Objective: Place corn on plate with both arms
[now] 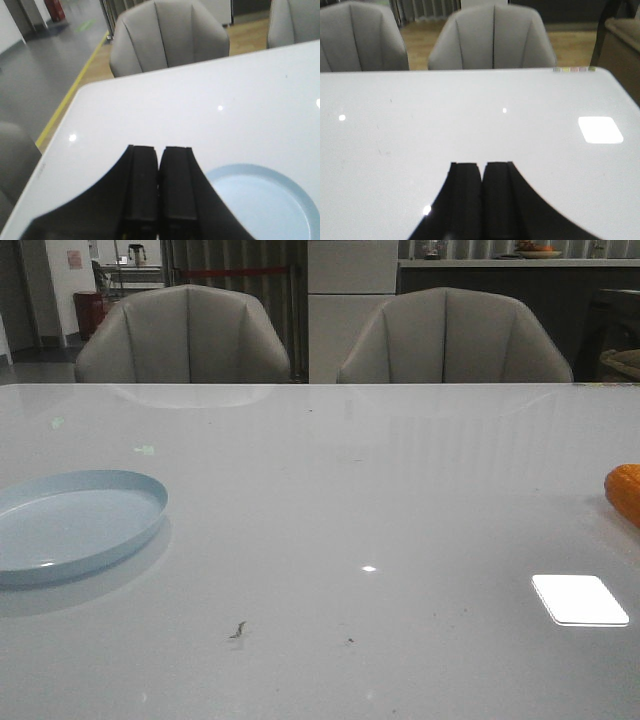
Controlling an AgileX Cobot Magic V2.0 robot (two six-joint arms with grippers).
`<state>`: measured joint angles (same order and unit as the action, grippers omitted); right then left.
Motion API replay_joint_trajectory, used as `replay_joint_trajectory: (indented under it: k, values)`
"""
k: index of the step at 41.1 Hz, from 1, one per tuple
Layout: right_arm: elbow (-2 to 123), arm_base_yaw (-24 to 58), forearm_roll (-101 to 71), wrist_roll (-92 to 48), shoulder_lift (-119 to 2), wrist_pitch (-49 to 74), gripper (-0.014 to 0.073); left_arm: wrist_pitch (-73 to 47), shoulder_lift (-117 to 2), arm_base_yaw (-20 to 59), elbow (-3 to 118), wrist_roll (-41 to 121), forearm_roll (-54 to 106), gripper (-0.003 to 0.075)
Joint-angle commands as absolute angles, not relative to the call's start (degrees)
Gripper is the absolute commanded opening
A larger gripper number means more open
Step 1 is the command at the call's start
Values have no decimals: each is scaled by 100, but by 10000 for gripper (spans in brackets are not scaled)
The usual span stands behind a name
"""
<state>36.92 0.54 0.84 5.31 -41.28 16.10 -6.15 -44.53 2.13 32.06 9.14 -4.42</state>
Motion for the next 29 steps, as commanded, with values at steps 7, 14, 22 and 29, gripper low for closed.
replay_joint_trajectory:
  k: [7,14,22,29]
  values:
    - [3896,26,148,480,-5112,1312,101,-702,-5518,201,3426,860,-77,107]
    - [3896,26,148,480,-5301,1256,435,-765,-5916,201,3426,860,0,253]
    - [3896,26,148,480,-5440,1242,571,-747,-6287,201,3437,860,993,483]
    - [3896,26,148,480,-5450,1311,571,-976,-6776,87,3818,860,1469,485]
